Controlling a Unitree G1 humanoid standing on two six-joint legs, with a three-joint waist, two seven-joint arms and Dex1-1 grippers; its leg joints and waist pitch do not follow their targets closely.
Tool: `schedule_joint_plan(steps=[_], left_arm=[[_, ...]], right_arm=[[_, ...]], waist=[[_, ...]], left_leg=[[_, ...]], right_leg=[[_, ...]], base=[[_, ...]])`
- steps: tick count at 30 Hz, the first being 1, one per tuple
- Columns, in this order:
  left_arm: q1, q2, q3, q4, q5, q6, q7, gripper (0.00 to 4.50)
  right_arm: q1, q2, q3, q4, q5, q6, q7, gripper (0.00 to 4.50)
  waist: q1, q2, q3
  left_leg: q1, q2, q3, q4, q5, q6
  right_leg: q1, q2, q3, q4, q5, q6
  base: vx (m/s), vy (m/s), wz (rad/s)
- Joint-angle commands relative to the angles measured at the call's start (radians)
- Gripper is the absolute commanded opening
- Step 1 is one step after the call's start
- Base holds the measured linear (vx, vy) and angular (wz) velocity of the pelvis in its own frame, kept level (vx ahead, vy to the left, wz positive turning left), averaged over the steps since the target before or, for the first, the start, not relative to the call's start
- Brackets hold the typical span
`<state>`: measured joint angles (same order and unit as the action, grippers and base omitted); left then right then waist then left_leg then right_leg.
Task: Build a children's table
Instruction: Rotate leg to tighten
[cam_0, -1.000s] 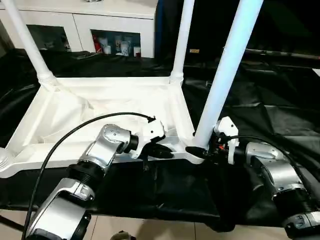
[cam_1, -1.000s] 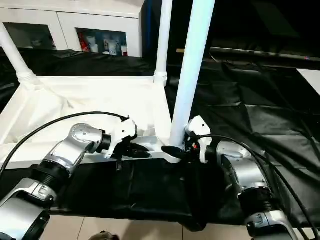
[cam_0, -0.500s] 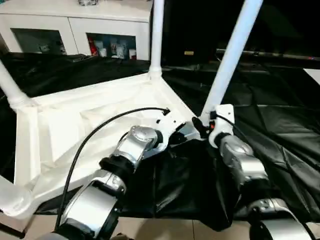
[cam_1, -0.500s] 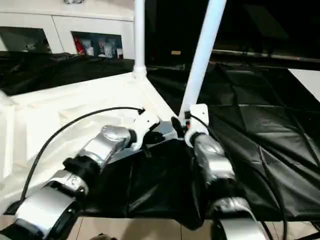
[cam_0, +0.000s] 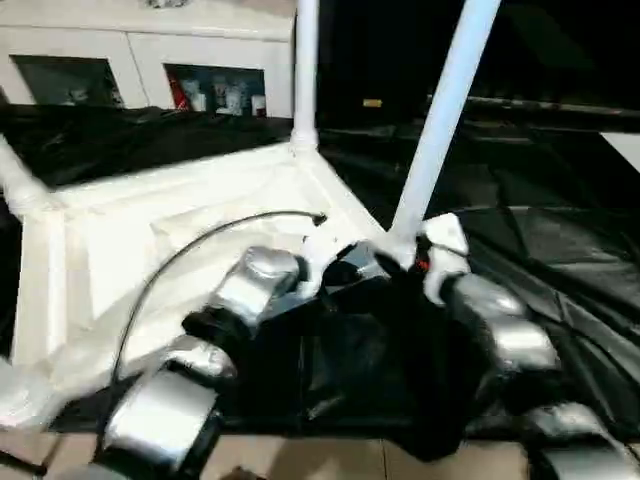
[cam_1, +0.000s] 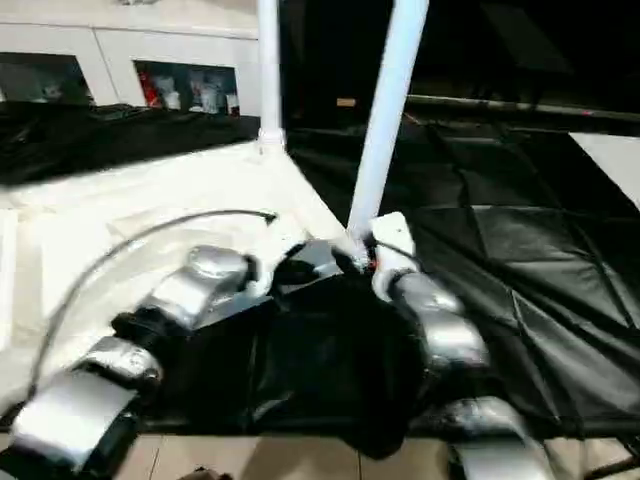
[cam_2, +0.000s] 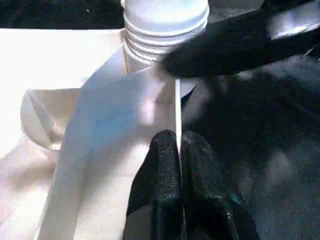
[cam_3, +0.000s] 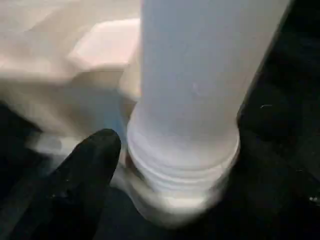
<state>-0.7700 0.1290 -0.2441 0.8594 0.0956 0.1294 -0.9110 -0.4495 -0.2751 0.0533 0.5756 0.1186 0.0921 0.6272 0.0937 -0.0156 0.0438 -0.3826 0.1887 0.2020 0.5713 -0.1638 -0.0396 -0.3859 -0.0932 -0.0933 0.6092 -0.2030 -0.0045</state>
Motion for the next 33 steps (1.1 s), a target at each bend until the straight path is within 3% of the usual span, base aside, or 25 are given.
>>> schedule_joint_plan(steps=[1, 4, 8, 14, 15, 17, 25, 33], left_arm=[[0.035, 0.016, -0.013, -0.056, -0.069, -0.083, -0.146, 0.0], [0.055, 0.038, -0.026, -0.105, -0.092, -0.063, -0.229, 0.0], [0.078, 0.065, -0.041, -0.172, -0.114, -0.032, -0.315, 0.0], [0.093, 0.071, -0.043, -0.184, -0.109, -0.035, -0.344, 0.0], [0.094, 0.072, -0.043, -0.182, -0.106, -0.036, -0.346, 0.0], [0.094, 0.07, -0.041, -0.183, -0.103, -0.033, -0.344, 0.0], [0.098, 0.07, -0.038, -0.192, -0.097, -0.024, -0.346, 0.0], [0.101, 0.062, -0.034, -0.174, -0.081, -0.015, -0.303, 0.0]], right_arm=[[0.024, -0.044, 0.032, -0.087, 0.034, 0.013, 0.135, 3.8], [0.05, -0.091, 0.048, -0.132, 0.055, 0.03, 0.221, 3.8], [0.071, -0.137, 0.06, -0.17, 0.068, 0.042, 0.311, 3.8], [0.083, -0.152, 0.082, -0.2, 0.07, 0.064, 0.359, 3.8], [0.08, -0.152, 0.086, -0.195, 0.068, 0.065, 0.362, 3.53], [0.07, -0.148, 0.087, -0.179, 0.066, 0.065, 0.365, 3.45], [0.063, -0.143, 0.086, -0.163, 0.066, 0.066, 0.373, 2.76], [0.084, -0.112, 0.067, -0.141, 0.057, 0.076, 0.293, 2.7]], waist=[[0.006, -0.019, -0.056], [0.01, -0.016, -0.058], [0.021, -0.012, -0.057], [0.026, -0.015, -0.054], [0.026, -0.014, -0.054], [0.025, -0.015, -0.055], [0.024, -0.014, -0.058], [0.02, -0.015, -0.058]], left_leg=[[0.011, 0.053, -0.028, -0.058, -0.19, 0.078], [0.017, 0.057, -0.024, -0.055, -0.158, 0.1], [0.022, 0.061, -0.021, -0.054, -0.165, 0.091], [0.02, 0.058, -0.023, -0.057, -0.195, 0.065], [0.02, 0.058, -0.023, -0.057, -0.198, 0.063], [0.021, 0.058, -0.024, -0.058, -0.201, 0.054], [0.021, 0.057, -0.023, -0.054, -0.172, 0.064], [0.018, 0.055, -0.024, -0.054, -0.173, 0.062]], right_leg=[[0.044, -0.077, 0.058, -0.085, -0.182, -0.171], [0.04, -0.076, 0.057, -0.074, -0.106, -0.217], [0.036, -0.075, 0.058, -0.07, -0.098, -0.24], [0.04, -0.079, 0.058, -0.077, -0.171, -0.213], [0.039, -0.079, 0.058, -0.078, -0.179, -0.211], [0.039, -0.08, 0.058, -0.08, -0.195, -0.205], [0.04, -0.076, 0.057, -0.072, -0.132, -0.218], [0.042, -0.077, 0.056, -0.072, -0.145, -0.218]], base=[[0.0, 0.0, 0.0], [0.0, 0.0, 0.0], [0.0, 0.0, 0.0], [0.0, 0.0, 0.0], [0.0, 0.0, 0.0], [0.0, 0.0, 0.0], [0.0, 0.0, 0.0], [0.0, 0.0, 0.0]])
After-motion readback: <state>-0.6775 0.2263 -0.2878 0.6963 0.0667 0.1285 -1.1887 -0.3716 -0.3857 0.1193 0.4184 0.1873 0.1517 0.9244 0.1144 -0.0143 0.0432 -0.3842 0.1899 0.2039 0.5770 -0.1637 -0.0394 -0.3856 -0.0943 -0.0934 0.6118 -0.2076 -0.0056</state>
